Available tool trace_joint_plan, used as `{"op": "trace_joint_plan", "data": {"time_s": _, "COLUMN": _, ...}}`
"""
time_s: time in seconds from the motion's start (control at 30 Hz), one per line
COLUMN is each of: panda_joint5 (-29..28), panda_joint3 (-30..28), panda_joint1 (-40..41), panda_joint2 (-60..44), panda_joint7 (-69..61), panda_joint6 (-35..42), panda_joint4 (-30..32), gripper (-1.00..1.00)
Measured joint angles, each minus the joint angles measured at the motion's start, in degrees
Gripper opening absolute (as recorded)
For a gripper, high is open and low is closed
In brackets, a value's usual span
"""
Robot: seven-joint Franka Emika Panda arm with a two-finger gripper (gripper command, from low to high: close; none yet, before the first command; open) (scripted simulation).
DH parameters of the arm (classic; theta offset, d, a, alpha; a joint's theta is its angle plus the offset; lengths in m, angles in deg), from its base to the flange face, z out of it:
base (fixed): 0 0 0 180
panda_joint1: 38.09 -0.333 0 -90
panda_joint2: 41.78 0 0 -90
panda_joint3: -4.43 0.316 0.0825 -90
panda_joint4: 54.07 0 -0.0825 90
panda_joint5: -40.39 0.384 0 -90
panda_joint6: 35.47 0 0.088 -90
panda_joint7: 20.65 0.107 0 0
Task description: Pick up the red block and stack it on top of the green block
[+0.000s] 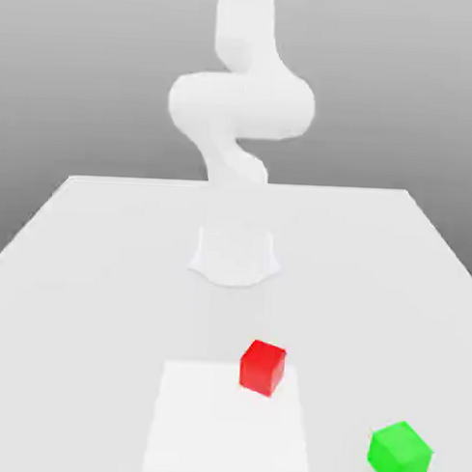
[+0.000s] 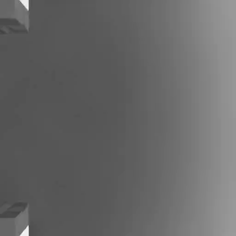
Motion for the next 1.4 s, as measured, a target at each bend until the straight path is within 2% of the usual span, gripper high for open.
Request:
{"op": "trace_joint_plan", "data": {"time_s": 0.53, "panda_joint5": 3.63, "panda_joint3": 10.02, "panda_joint1": 2.50, "panda_joint2": -30.46, "panda_joint7": 24.11, "panda_joint6": -23.09, "panda_joint4": 28.50, "gripper": 0.00}}
{"op": "trace_joint_plan", "data": {"time_s": 0.63, "panda_joint5": -0.34, "panda_joint3": 10.20, "panda_joint1": 3.08, "panda_joint2": -40.62, "panda_joint7": 30.30, "panda_joint6": -30.85, "panda_joint4": 30.81, "gripper": 0.00}}
{"op": "trace_joint_plan", "data": {"time_s": 0.8, "panda_joint5": -7.72, "panda_joint3": 2.98, "panda_joint1": -2.50, "panda_joint2": -51.85, "panda_joint7": 36.14, "panda_joint6": -40.20, "panda_joint4": 29.78, "gripper": 0.00}}
{"op": "trace_joint_plan", "data": {"time_s": 0.83, "panda_joint5": -8.17, "panda_joint3": 2.10, "panda_joint1": -3.27, "panda_joint2": -52.91, "panda_joint7": 36.49, "panda_joint6": -41.11, "panda_joint4": 29.63, "gripper": -1.00}}
{"op": "trace_joint_plan", "data": {"time_s": 1.07, "panda_joint5": -8.27, "panda_joint3": 2.22, "panda_joint1": -3.17, "panda_joint2": -52.67, "panda_joint7": 36.58, "panda_joint6": -40.99, "panda_joint4": 29.67, "gripper": -1.00}}
{"op": "trace_joint_plan", "data": {"time_s": 1.3, "panda_joint5": -0.15, "panda_joint3": 4.55, "panda_joint1": -3.19, "panda_joint2": -39.38, "panda_joint7": 30.78, "panda_joint6": -29.68, "panda_joint4": 31.62, "gripper": -1.00}}
{"op": "trace_joint_plan", "data": {"time_s": 1.4, "panda_joint5": -0.57, "panda_joint3": 5.02, "panda_joint1": -4.83, "panda_joint2": -38.74, "panda_joint7": 26.97, "panda_joint6": -25.68, "panda_joint4": 28.36, "gripper": -1.00}}
